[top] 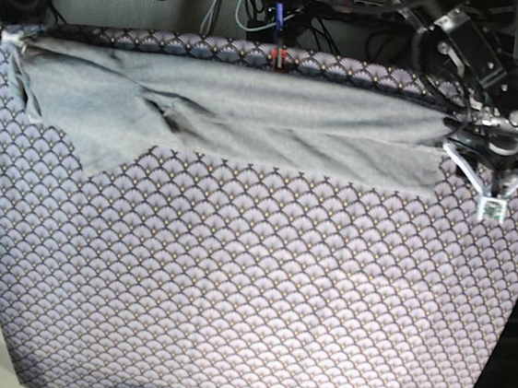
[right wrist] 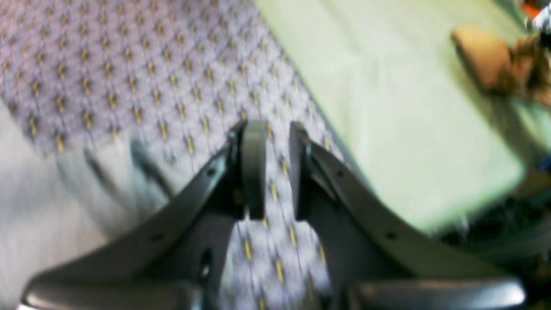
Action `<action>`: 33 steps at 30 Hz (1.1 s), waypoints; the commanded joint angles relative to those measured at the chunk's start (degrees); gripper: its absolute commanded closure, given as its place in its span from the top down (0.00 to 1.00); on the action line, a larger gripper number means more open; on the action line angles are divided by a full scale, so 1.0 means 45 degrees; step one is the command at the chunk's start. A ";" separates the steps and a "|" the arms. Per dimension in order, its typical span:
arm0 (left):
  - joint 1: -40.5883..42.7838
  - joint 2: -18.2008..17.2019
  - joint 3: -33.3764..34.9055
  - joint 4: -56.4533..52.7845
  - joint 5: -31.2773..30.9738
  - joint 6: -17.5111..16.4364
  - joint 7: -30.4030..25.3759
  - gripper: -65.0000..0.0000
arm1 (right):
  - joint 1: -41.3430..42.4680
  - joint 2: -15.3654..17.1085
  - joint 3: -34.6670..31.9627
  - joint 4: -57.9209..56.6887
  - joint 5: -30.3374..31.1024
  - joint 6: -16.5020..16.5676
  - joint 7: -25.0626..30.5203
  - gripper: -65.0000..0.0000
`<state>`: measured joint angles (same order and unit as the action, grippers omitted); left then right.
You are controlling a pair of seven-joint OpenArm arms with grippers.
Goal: Fold the T-shirt properly
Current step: 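Lower the folded hem onto the shirt and open both grippers, then move the right gripper down onto the folded shirt's side edge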
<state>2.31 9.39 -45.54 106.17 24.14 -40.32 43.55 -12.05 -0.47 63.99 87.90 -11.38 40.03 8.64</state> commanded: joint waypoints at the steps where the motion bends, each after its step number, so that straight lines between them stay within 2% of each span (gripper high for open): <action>1: -0.0092 -0.0086 0.0225 0.0055 -0.0100 0.0070 -0.0115 0.35 | 0.0364 0.0173 -0.0339 0.0267 -0.0217 -0.0007 0.0355 0.19; 6: -0.0073 -0.0086 0.0791 -0.0785 -0.0178 0.0070 -0.0095 0.35 | 0.2239 -0.0081 -0.2058 0.0150 -0.2815 -0.0007 -0.1071 0.19; 8: -0.0073 -0.0086 0.0791 -0.1078 -0.0178 0.0070 -0.0095 0.35 | 0.2786 -0.0179 -0.2722 0.0208 -0.3342 -0.0007 -0.1814 0.19; 12: -0.0073 -0.0086 0.0909 -0.1508 -0.0178 0.0070 -0.0213 0.35 | 0.3587 -0.0198 -0.3914 0.0130 -0.4046 -0.0007 -0.3650 0.19; 18: -0.0092 -0.0086 0.1084 -0.1469 -0.0178 0.0070 -0.0213 0.35 | 0.3685 -0.0237 -0.6082 0.0228 -0.4124 -0.0007 -0.6952 0.20; 21: -0.0112 -0.0086 0.1104 -0.1410 -0.0139 0.0070 -0.0213 0.35 | 0.3646 -0.0257 -0.7118 0.0228 -0.4065 -0.0007 -0.8534 0.30; 27: -0.0131 -0.0086 0.1202 -0.1391 -0.0100 0.0070 -0.0213 0.35 | 0.3822 -0.0257 -0.7333 0.0150 -0.2971 -0.0007 -0.9315 0.48; 33: -0.0131 -0.0086 0.1202 -0.1430 -0.0100 0.0070 -0.0232 0.35 | 0.3997 -0.0257 -0.7333 -0.0690 -0.2971 -0.0007 -0.9374 0.55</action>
<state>2.50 9.26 -40.34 98.67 23.99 -40.29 43.51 5.34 -1.98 31.05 83.99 -25.02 40.25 -33.95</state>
